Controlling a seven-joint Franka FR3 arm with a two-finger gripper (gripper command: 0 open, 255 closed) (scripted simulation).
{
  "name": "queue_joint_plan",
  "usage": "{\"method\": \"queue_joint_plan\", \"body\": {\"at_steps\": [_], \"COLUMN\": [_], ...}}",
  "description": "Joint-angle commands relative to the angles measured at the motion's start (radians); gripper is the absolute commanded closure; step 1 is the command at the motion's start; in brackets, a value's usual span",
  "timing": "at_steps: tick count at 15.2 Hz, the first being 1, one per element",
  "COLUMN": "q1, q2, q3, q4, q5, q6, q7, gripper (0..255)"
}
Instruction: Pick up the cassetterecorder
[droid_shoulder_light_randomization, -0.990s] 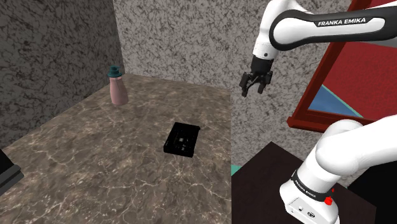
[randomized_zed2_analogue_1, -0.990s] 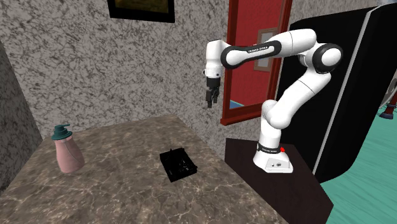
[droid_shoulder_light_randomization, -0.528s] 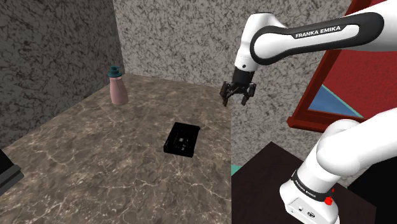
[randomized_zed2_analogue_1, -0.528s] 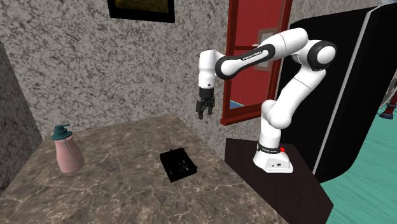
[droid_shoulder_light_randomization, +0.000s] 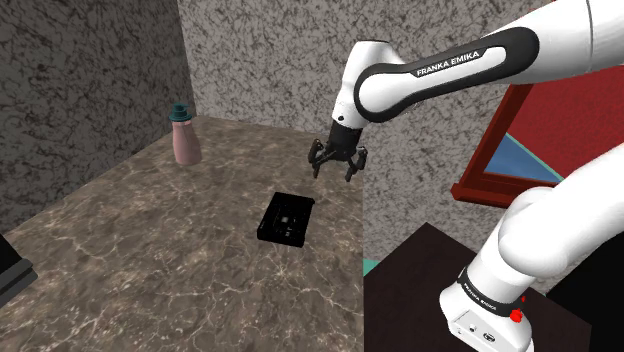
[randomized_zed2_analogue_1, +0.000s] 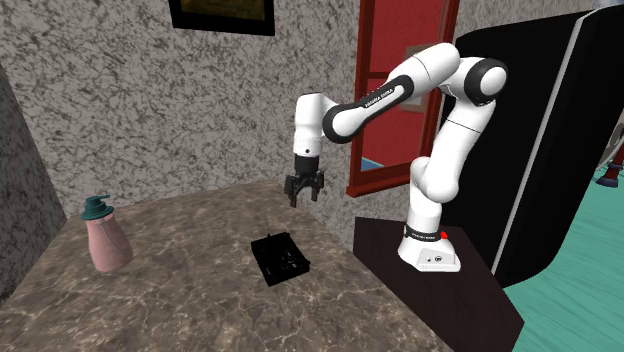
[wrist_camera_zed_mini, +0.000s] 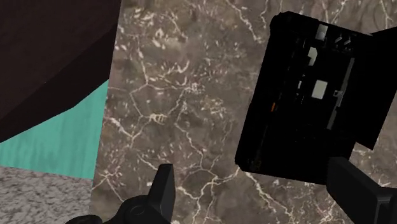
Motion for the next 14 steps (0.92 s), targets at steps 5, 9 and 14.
{"method": "queue_joint_plan", "body": {"at_steps": [5,9,14], "q1": [-0.001,0.005,0.013], "q2": [0.207,0.354,0.424], "q3": [0.075,0.107,0.11], "q4": [0.106,0.208,0.226], "q5": [0.014,-0.019,-0.039], "q6": [0.156,0.238,0.298], "q7": [0.202,0.347,0.391], "gripper": [0,0,0]}}
